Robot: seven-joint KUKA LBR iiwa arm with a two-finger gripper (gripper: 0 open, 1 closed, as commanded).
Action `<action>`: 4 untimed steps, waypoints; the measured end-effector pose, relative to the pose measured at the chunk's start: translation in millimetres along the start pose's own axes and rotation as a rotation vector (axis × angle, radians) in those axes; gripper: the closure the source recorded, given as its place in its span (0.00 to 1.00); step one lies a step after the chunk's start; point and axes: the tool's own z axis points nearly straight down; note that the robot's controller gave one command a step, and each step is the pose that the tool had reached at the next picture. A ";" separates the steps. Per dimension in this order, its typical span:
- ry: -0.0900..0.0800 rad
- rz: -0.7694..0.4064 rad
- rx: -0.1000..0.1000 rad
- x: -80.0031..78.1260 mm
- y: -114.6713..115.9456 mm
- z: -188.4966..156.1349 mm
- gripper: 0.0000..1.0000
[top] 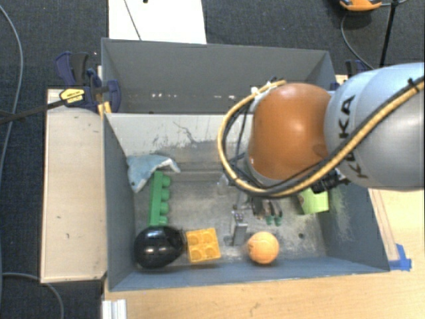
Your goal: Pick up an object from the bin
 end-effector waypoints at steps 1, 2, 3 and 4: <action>-0.008 0.003 -0.001 -1.5 -0.7 -4.3 0.00; -0.013 -0.051 -0.002 1.1 7.4 33.1 0.00; -0.013 -0.202 -0.001 0.3 23.5 96.6 0.00; -0.005 0.028 -0.004 6.1 7.4 129.9 1.00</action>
Offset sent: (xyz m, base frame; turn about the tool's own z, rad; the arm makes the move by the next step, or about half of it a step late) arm -0.0114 0.0209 -0.0989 -0.1388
